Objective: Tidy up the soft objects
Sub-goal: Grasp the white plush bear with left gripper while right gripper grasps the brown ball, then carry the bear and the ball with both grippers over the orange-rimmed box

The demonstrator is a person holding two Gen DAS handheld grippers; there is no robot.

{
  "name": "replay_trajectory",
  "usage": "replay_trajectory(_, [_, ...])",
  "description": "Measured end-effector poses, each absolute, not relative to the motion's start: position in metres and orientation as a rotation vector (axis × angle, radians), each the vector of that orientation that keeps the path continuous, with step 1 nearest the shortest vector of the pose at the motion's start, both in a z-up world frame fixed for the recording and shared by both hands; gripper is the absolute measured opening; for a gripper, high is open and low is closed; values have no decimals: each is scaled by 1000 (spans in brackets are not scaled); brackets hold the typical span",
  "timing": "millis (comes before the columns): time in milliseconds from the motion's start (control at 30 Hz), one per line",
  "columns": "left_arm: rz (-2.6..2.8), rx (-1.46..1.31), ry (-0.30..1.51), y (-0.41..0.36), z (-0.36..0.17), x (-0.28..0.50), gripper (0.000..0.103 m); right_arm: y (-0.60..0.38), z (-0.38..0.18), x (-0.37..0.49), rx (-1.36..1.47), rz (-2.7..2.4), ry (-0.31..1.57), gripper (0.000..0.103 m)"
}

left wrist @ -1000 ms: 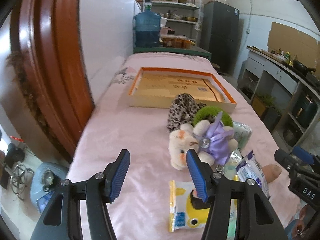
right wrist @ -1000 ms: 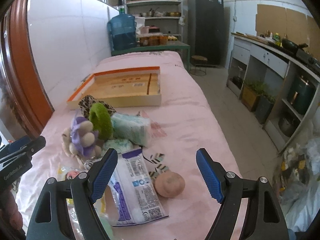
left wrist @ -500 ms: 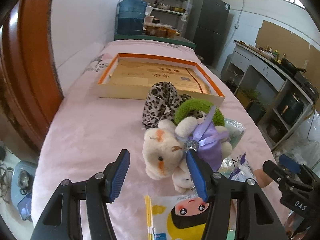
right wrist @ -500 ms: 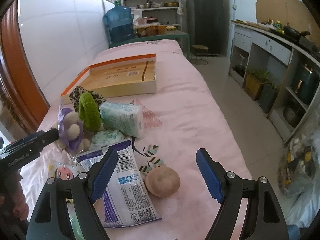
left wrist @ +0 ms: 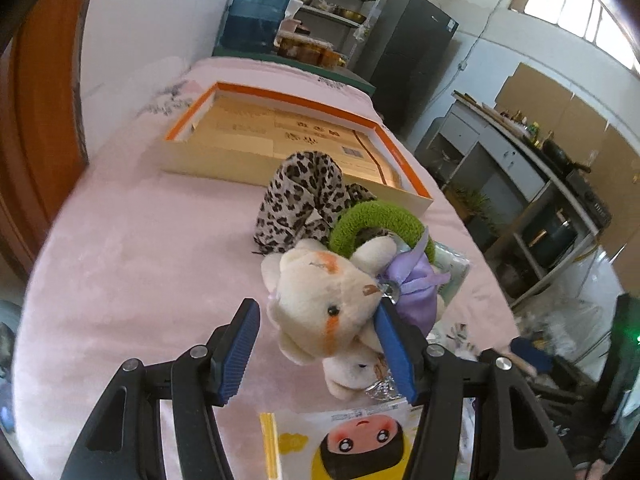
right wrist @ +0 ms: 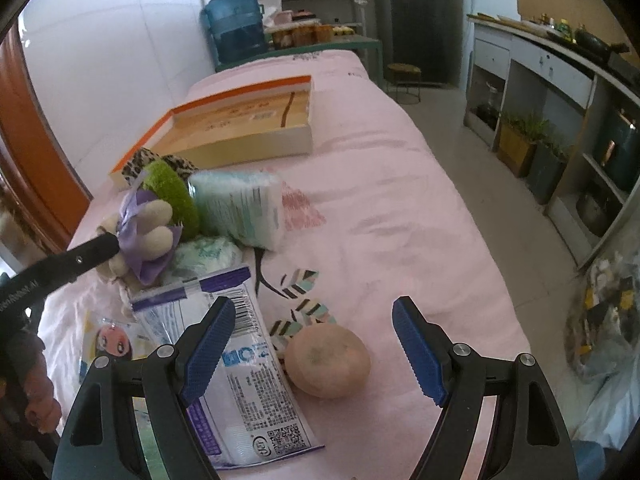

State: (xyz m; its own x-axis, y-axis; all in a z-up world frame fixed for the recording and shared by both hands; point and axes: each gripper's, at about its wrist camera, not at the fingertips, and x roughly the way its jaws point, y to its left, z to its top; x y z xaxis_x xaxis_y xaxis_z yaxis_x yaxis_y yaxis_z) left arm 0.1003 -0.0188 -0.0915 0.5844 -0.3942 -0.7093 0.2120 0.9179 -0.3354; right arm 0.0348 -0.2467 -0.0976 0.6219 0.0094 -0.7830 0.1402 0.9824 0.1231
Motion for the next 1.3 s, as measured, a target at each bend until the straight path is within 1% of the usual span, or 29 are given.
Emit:
replay_trajectory(233, [-406,-328,915,-14,-106,115,59,-261,-112,36,247,-92,951,81])
replay_trajectory(267, [-407,-322,909,-16,-105,115,58,-264,-114,35,267,-84,960,72])
replay_trajectory(300, [-405,-311,902,-17,-105,114,55,-265,-116,35,276,-84,967,57])
replay_trajectory(333, [-406,-301,893,-19,-103,113,52,-267,-117,34,279,-84,969,54])
replay_trajectory(400, [-403,-267,869,-23,-100,109,48,-267,-115,31,297,-52,954,40])
replay_trajectory(533, [-401,-217,830,-28,-92,98,44,-257,-110,29,248,-41,945,39])
replay_trajectory(633, [-407,-235,816,-24,-89,94,40,-252,-104,27,252,-18,935,39])
replay_trajectory(967, [-374,-243,697,-5,-56,74,40,-233,-62,27,159,28,829,39])
replay_trajectory(1300, [-301,-215,603,16,-18,76,40,-207,-18,62,57,126,733,39])
